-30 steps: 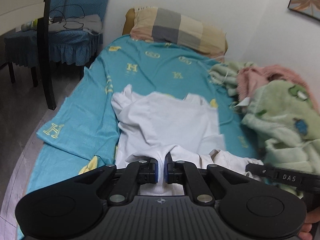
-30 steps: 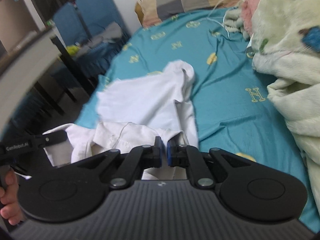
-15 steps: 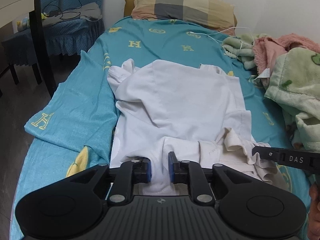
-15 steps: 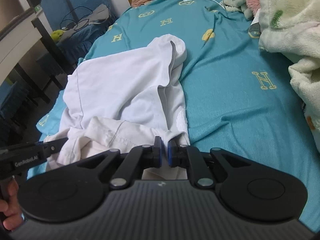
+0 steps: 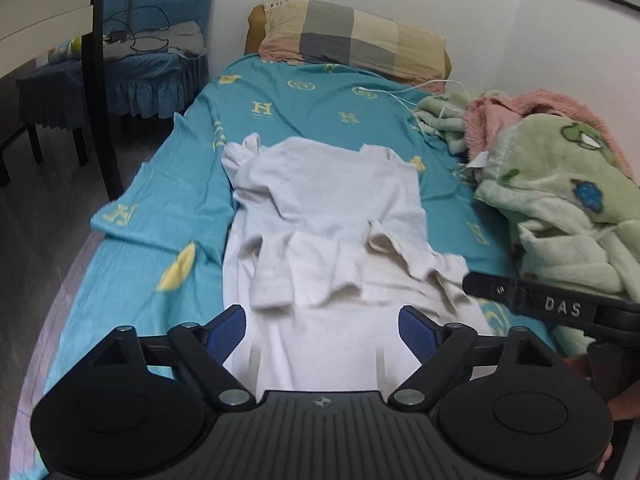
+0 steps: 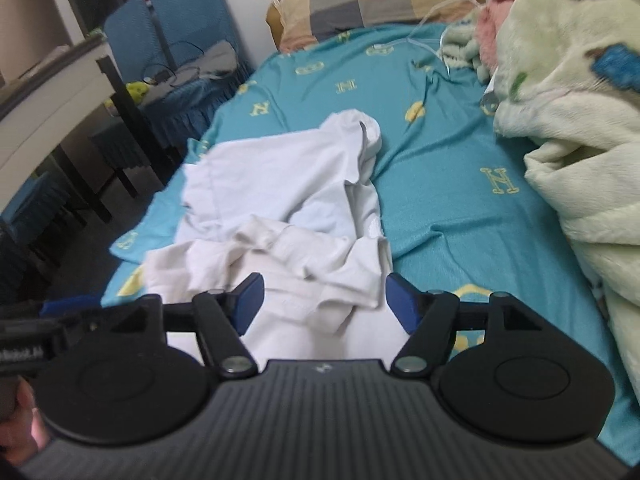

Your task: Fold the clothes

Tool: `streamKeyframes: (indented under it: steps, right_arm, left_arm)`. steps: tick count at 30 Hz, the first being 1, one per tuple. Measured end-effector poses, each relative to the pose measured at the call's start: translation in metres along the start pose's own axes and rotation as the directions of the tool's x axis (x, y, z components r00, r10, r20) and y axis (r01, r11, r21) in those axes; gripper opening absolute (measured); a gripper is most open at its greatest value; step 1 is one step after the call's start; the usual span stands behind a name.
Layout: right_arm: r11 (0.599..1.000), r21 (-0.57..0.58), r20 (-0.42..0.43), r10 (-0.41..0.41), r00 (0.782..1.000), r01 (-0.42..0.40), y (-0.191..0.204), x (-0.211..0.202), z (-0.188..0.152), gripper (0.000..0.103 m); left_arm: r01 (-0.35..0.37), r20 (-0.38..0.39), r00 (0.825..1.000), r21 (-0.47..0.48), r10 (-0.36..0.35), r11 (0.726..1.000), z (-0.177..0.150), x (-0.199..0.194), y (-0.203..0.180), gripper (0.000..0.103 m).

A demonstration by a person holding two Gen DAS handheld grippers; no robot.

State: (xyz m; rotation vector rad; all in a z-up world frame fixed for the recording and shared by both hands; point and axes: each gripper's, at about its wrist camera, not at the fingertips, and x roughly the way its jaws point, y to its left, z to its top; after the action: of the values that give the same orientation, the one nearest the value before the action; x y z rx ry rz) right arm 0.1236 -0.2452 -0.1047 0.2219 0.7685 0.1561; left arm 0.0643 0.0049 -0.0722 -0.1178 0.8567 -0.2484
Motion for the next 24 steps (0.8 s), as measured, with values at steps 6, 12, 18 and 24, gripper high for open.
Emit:
streamKeyframes:
  steps: [6, 12, 18, 24]
  right_arm:
    - [1.000, -0.024, 0.054, -0.009, 0.999, 0.010, 0.014, -0.036, -0.013, 0.069]
    - [1.000, -0.025, 0.045, -0.013, 0.999, 0.014, 0.016, -0.043, -0.018, 0.070]
    - [0.998, -0.044, 0.046, -0.049, 0.998, 0.051, 0.020, -0.039, -0.018, 0.070]
    - [0.997, -0.053, 0.053, -0.054, 0.997, 0.056, 0.022, -0.039, -0.019, 0.070]
  left_arm:
    - [0.019, -0.093, 0.995, -0.067, -0.026, 0.998, -0.030, -0.010, 0.001, 0.088]
    - [0.076, -0.242, 0.954, -0.371, -0.176, 0.925, -0.047, 0.021, 0.037, 0.089]
    - [0.078, -0.265, 0.907, -0.657, -0.326, 0.750, -0.067, 0.048, 0.072, 0.088]
    - [0.081, -0.220, 0.899, -0.765, -0.378, 0.639, -0.079, 0.058, 0.086, 0.081]
